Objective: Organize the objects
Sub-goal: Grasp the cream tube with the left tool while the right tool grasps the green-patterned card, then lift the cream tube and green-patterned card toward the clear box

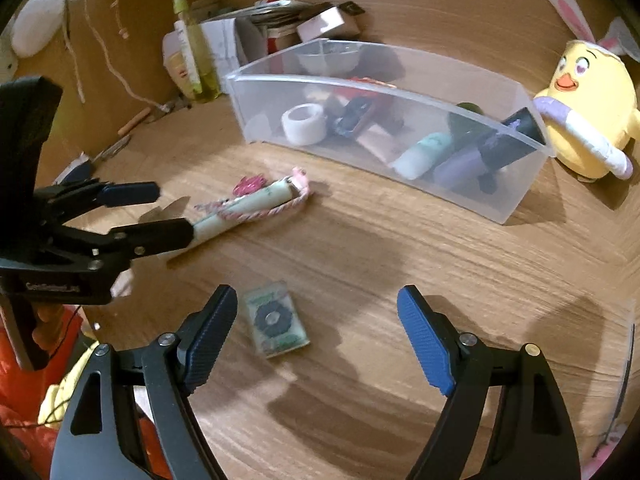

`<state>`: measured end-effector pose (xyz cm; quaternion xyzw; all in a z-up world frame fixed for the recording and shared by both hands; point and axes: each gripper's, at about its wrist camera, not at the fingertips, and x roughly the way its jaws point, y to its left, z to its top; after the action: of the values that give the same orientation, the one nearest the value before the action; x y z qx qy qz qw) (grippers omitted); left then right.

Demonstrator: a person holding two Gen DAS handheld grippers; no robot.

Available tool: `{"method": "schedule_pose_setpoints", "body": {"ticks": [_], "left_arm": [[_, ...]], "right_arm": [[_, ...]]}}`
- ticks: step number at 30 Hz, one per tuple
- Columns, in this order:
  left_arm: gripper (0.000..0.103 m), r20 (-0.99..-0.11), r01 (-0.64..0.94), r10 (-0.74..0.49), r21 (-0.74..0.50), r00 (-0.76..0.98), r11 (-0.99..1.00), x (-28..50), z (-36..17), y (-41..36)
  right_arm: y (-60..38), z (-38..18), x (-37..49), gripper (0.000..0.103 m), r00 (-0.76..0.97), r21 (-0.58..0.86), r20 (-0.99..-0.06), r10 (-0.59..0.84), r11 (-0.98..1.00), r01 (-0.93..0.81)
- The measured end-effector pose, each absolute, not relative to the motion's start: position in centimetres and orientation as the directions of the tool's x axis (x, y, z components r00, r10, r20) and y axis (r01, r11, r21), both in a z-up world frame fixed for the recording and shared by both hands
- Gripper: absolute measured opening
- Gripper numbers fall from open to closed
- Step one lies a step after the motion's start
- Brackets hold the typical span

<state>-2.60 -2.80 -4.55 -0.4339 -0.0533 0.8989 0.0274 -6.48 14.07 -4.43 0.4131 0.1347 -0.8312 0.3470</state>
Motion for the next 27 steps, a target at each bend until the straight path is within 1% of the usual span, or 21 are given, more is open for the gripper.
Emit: {"method": "schedule_pose_setpoints", "body": {"ticks": [1,3,4,6,7,9,10,12,14,16,17,20,27], "left_arm": [[0.067,-0.78,-0.01,0.098,-0.116,-0.618,-0.993,-2.7,-4.7,-2.6],[0.056,-0.784,-0.023,0.102,-0.111,-0.612,-0.994,-2.8,-5.0,-2.2],[0.055,-0.787,-0.027,0.104,-0.111,-0.608,-0.993,-2.9,-5.1,-2.1],[0.049,-0.783,-0.036,0.101,-0.1,-0.614,-0.994,-2.9,-5.2,-1.7],[0.047,-0.78,-0.039,0.101,-0.098,-0.617,-0.994,-2.9,-5.2,-1.7],[0.039,-0.779,-0.05,0.114,-0.106,-0.617,-0.993,-3.1,-5.1,-1.5],[0.037,-0.778,-0.054,0.119,-0.11,-0.617,-0.993,-3.2,-5.2,-1.5],[0.034,-0.775,-0.059,0.129,-0.117,-0.619,-0.991,-3.5,-5.2,-1.4],[0.033,-0.772,-0.061,0.129,-0.117,-0.623,-0.991,-3.9,-5.2,-1.1],[0.027,-0.77,-0.068,0.132,-0.115,-0.624,-0.991,-4.1,-5.3,-0.9],[0.021,-0.771,-0.072,0.135,-0.115,-0.622,-0.991,-4.2,-5.3,-0.7],[0.015,-0.773,-0.086,0.143,-0.115,-0.618,-0.99,-4.0,-5.3,-0.3],[0.015,-0.782,-0.067,0.132,-0.115,-0.61,-0.991,-2.1,-5.2,-0.8]], "right_arm": [[14.0,-4.4,-6.3,0.071,-0.418,0.056,-0.781,-0.465,-0.718,0.693],[13.8,-4.4,-5.9,0.06,-0.42,0.042,-0.781,-0.462,-0.71,0.703],[13.7,-4.5,-5.8,0.057,-0.42,0.038,-0.782,-0.461,-0.707,0.706],[13.6,-4.6,-5.7,0.046,-0.417,0.036,-0.783,-0.461,-0.703,0.71],[13.6,-4.7,-5.7,0.044,-0.415,0.036,-0.784,-0.461,-0.702,0.711],[13.5,-4.7,-5.7,0.036,-0.423,0.029,-0.782,-0.458,-0.705,0.709],[13.5,-4.7,-5.7,0.033,-0.425,0.028,-0.781,-0.457,-0.706,0.708],[13.6,-4.6,-5.7,0.025,-0.423,0.035,-0.78,-0.461,-0.708,0.706],[13.7,-4.6,-5.9,0.023,-0.425,0.041,-0.778,-0.462,-0.713,0.7],[13.9,-4.7,-6.0,0.023,-0.428,0.049,-0.775,-0.464,-0.72,0.692],[13.9,-4.7,-6.1,0.023,-0.43,0.051,-0.775,-0.464,-0.724,0.688],[14.2,-4.6,-6.4,0.023,-0.436,0.059,-0.772,-0.462,-0.735,0.676],[14.9,-4.5,-6.8,0.023,-0.445,0.074,-0.764,-0.467,-0.748,0.659]]}}
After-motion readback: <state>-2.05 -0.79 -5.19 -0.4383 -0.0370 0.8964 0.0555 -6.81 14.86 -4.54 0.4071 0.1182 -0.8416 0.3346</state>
